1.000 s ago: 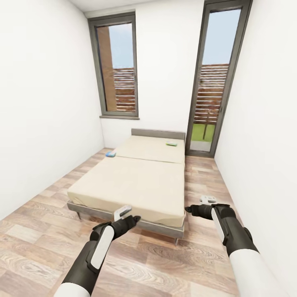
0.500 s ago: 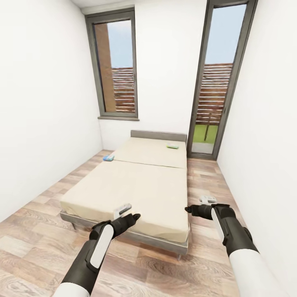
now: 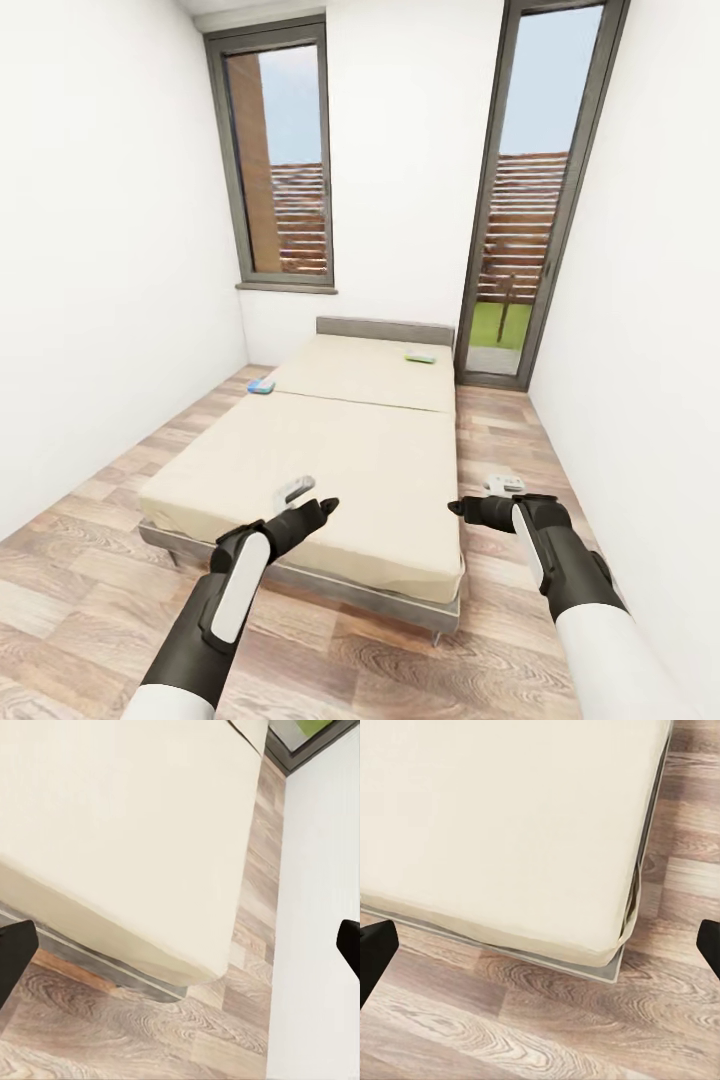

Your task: Put all the toys in the child's room - the three board games (two on the bed and one on the table), the two jigsaw puzzles on the table, and the tennis ball on the table - inside the toy box on the table in the child's room.

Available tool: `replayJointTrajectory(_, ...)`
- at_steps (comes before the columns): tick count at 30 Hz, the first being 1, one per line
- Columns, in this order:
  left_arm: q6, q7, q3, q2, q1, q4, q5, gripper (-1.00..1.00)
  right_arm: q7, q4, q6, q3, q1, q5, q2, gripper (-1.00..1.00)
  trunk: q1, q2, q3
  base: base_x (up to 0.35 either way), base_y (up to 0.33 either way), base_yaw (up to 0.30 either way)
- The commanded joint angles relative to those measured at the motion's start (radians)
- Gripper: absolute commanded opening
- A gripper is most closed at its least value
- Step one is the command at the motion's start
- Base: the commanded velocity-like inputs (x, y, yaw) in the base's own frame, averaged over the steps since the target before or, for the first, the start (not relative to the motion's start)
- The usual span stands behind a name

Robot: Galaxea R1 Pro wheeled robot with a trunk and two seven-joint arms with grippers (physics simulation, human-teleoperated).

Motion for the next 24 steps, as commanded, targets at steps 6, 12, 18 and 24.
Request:
replayJointTrajectory(6,0.002,0.010,0.000,0.000,-0.001,0.036,0.054,1.00,0.009,-0.001,0.006,-0.001,-0.001,0.010,0.000,1.00,0.000,-0.001,-0.001,0.004,0.000,0.201)
replayJointTrajectory(12,0.002,0.010,0.001,0.000,-0.001,0.060,0.061,1.00,0.009,-0.001,0.006,-0.001,-0.001,0.011,0.000,1.00,0.000,-0.001,-0.001,0.002,0.000,0.254)
replayJointTrajectory(18,0.002,0.010,0.001,0.000,-0.001,0.071,0.064,1.00,0.009,-0.001,0.007,-0.001,-0.001,0.011,0.000,1.00,0.000,-0.001,-0.001,0.001,0.000,0.279)
replayJointTrajectory(24,0.002,0.010,0.001,0.001,-0.001,0.085,0.066,1.00,0.009,-0.001,0.007,-0.001,-0.001,0.011,0.000,1.00,0.000,-0.001,-0.001,0.000,0.000,0.293)
